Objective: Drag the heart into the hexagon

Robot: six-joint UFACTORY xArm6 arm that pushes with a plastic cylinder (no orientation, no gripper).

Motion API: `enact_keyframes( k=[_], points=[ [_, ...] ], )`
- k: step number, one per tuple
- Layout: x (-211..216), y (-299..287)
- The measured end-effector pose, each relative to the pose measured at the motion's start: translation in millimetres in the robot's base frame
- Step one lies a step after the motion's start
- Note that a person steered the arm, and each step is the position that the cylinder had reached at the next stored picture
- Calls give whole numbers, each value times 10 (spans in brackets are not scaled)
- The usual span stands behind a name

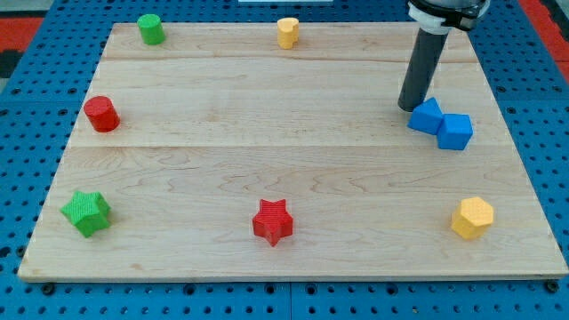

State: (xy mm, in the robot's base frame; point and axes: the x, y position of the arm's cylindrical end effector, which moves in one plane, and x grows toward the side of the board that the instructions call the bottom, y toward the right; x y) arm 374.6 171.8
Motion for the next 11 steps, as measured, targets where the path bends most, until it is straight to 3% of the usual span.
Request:
enact_keyframes(
  k=[2,3,4,6,7,10,11],
  points=[
    [-1110,-527],
    [-1249,-1239],
    [-1471,-1137],
    [-1795,-2063],
    [-1822,-2137],
    [-1645,-3226],
    [-1302,-3307]
  ],
)
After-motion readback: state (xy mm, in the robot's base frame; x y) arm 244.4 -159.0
